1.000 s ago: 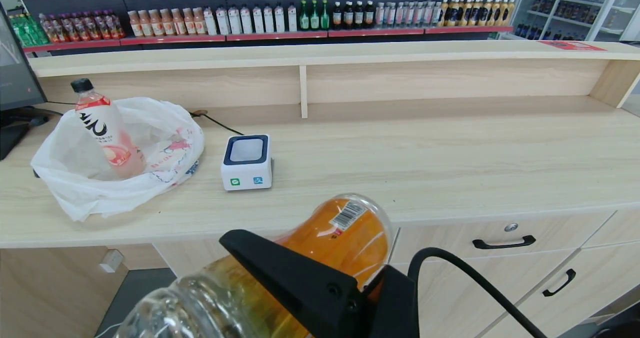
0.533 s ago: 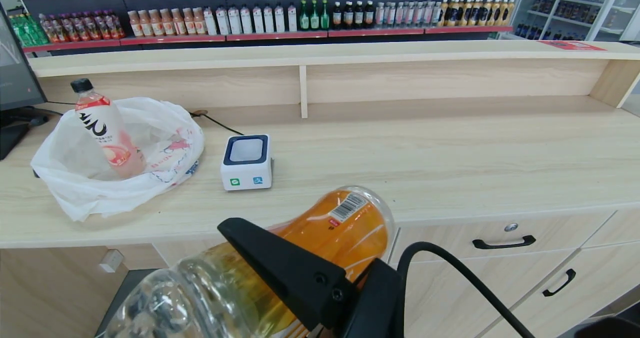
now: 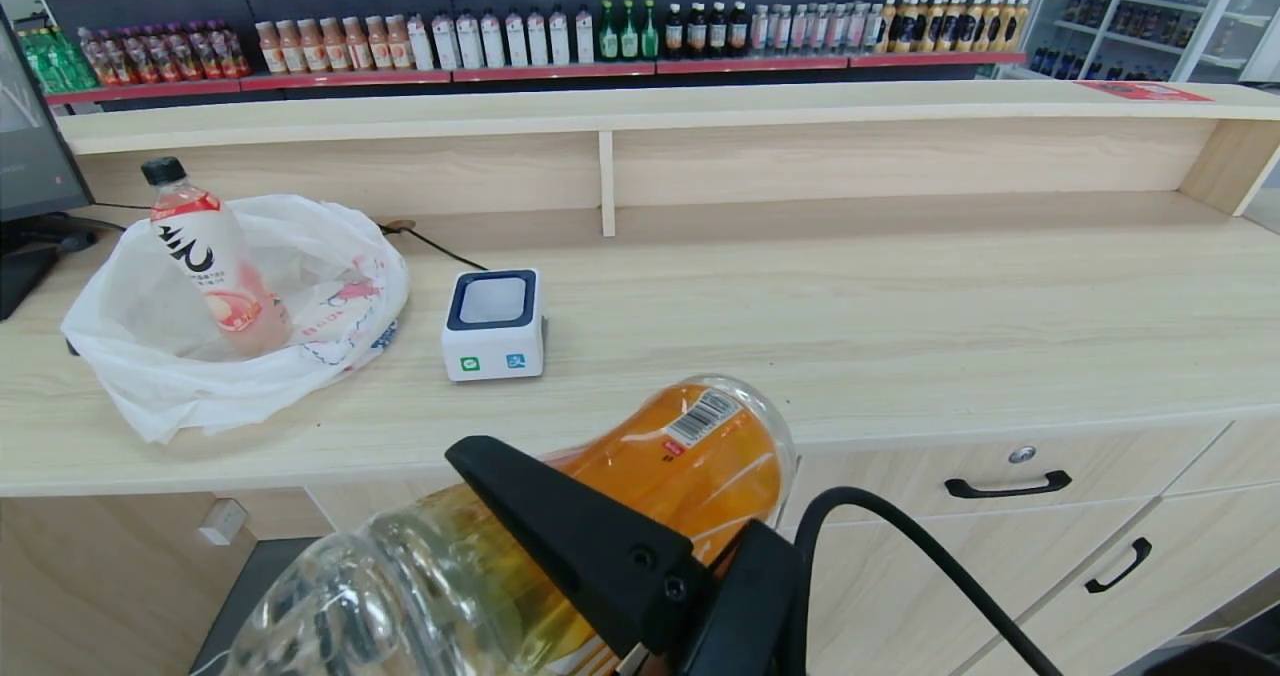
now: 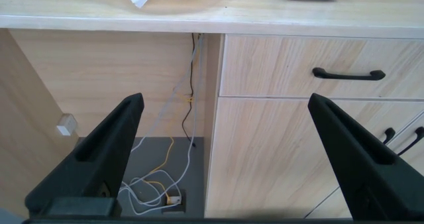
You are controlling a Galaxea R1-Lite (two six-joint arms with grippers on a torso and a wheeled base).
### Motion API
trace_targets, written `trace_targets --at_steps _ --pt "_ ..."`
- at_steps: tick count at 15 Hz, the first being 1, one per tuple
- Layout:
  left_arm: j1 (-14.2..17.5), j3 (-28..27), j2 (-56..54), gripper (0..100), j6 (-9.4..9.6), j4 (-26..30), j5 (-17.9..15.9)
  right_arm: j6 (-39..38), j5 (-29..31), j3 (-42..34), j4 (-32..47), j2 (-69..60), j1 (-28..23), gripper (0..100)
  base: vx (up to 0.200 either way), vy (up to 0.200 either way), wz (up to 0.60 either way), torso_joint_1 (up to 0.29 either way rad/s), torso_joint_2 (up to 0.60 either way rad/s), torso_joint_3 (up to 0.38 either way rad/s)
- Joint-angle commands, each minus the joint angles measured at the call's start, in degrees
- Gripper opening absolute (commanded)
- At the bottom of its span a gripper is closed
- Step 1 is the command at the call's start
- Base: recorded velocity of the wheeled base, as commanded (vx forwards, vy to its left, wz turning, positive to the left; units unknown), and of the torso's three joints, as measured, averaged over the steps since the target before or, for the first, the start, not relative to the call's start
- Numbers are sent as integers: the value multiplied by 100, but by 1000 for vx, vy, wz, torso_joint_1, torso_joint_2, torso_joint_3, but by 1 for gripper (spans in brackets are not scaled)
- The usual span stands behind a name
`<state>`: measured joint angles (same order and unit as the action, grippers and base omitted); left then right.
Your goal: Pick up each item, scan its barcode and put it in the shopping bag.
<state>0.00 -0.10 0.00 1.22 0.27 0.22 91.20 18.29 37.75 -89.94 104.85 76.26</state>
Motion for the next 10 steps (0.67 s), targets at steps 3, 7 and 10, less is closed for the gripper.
trace_targets --at_steps 3,7,10 --pt "0 1 0 100 1 0 4 -93 0 4 -6 27 20 0 0 0 0 0 0 0" --pt "0 1 0 100 1 0 4 -436 26 13 -6 71 99 0 0 0 0 0 0 0" --pt "0 1 0 100 1 0 -4 -849 26 21 -6 62 108 0 0 0 0 0 0 0"
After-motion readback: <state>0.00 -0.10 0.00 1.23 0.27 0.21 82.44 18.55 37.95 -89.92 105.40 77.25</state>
